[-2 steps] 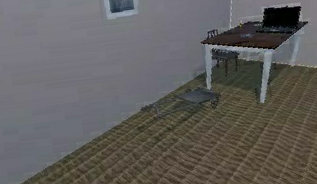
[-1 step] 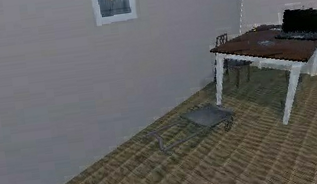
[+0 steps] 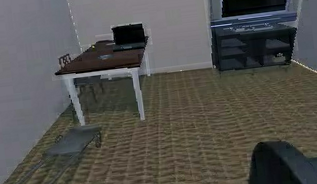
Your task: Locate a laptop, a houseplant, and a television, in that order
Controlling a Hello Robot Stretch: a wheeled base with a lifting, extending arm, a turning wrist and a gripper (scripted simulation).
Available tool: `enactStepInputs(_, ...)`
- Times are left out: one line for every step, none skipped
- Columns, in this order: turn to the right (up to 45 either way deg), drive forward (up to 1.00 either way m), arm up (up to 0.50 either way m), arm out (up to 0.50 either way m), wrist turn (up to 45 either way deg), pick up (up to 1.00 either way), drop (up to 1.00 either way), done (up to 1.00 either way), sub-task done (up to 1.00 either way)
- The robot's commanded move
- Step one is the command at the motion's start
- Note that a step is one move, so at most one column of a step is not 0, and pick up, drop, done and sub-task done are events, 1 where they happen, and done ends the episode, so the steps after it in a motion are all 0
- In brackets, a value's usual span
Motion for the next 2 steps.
enactStepInputs(0.0,1.00,0.00,0.00,0.0,0.00,0.00,0.00,0.00)
enactStepInputs(3.0,0.00,0.00,0.00,0.0,0.00,0.00,0.00,0.00)
